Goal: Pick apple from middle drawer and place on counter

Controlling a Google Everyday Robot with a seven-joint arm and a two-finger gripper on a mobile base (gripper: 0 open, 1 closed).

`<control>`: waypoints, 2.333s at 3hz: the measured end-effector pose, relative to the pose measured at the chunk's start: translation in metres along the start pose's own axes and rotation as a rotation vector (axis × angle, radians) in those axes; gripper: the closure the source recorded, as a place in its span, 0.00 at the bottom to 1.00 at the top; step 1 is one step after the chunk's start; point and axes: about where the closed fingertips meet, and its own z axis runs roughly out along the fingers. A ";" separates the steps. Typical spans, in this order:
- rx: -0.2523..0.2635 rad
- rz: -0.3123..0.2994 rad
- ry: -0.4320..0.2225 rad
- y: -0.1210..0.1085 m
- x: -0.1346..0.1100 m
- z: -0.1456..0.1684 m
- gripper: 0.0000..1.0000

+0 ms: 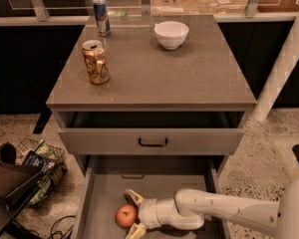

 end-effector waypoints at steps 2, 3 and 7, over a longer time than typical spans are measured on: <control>-0.020 0.024 -0.022 -0.005 0.009 0.010 0.42; -0.022 0.024 -0.024 -0.004 0.008 0.012 0.65; -0.039 0.040 -0.046 0.002 -0.005 0.007 1.00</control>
Offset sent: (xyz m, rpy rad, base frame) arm 0.0045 0.0043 -0.0107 0.0186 0.0249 0.0073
